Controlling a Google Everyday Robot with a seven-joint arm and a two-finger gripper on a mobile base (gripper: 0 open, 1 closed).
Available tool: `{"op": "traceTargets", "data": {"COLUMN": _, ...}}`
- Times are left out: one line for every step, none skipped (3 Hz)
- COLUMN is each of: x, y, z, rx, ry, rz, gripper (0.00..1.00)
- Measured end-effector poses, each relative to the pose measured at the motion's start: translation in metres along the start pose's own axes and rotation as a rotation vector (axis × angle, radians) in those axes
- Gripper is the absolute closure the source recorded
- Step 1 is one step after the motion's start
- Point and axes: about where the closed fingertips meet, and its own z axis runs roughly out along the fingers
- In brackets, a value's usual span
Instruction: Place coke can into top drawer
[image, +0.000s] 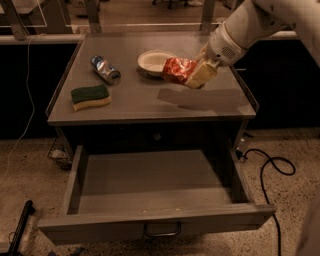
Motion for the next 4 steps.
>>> {"op": "traceTargets", "data": {"x": 0.004, "y": 0.036, "z": -0.042, "rx": 0.05, "ry": -0.025, "rz": -0.028, "gripper": 1.0}}
{"op": "traceTargets", "data": {"x": 0.015, "y": 0.087, "z": -0.071, "rx": 0.087, "ry": -0.038, "rz": -0.049, "gripper": 1.0}}
{"op": "traceTargets", "data": {"x": 0.024, "y": 0.115, "z": -0.08, "rx": 0.095, "ry": -0.048, "rz": -0.047, "gripper": 1.0}}
{"op": "traceTargets", "data": {"x": 0.037, "y": 0.146, "z": -0.083, "rx": 0.098, "ry": -0.078, "rz": -0.018, "gripper": 1.0}}
